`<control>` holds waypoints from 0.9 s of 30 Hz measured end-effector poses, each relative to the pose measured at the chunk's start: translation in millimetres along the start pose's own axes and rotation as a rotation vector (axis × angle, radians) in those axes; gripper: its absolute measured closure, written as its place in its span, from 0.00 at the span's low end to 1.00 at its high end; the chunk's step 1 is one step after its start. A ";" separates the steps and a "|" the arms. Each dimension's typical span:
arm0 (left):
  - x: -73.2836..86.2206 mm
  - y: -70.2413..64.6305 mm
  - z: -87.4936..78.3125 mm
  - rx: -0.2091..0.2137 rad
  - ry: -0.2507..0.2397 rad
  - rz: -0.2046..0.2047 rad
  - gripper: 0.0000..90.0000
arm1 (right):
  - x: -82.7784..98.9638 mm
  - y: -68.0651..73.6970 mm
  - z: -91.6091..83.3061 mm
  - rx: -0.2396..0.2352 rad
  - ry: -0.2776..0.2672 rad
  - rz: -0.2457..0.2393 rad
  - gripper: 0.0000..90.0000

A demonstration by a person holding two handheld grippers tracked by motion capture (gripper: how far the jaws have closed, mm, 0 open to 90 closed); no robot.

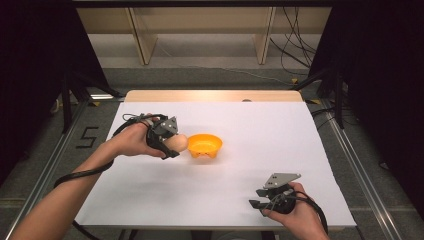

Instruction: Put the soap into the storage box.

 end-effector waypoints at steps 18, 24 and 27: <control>-8.9 3.2 2.3 -0.009 -0.040 -0.009 0.36 | -0.3 0.6 -0.2 -0.005 0.002 0.011 0.62; -11.0 5.4 1.3 -0.010 -0.022 0.015 0.36 | -0.2 0.4 -0.2 -0.004 0.001 0.012 0.62; -12.5 5.9 1.3 -0.015 -0.029 0.009 0.36 | -0.5 -0.2 -0.2 -0.003 -0.004 0.005 0.62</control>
Point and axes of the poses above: each handheld gripper's, and its own axes: z roughly forward along the jaws, x roughly out of its underside, y roughly to its left, the point moved 2 cm from there along z, roughly forward along the jaws, and after that the axes turned 7 degrees about z, right-handed, at the moved point
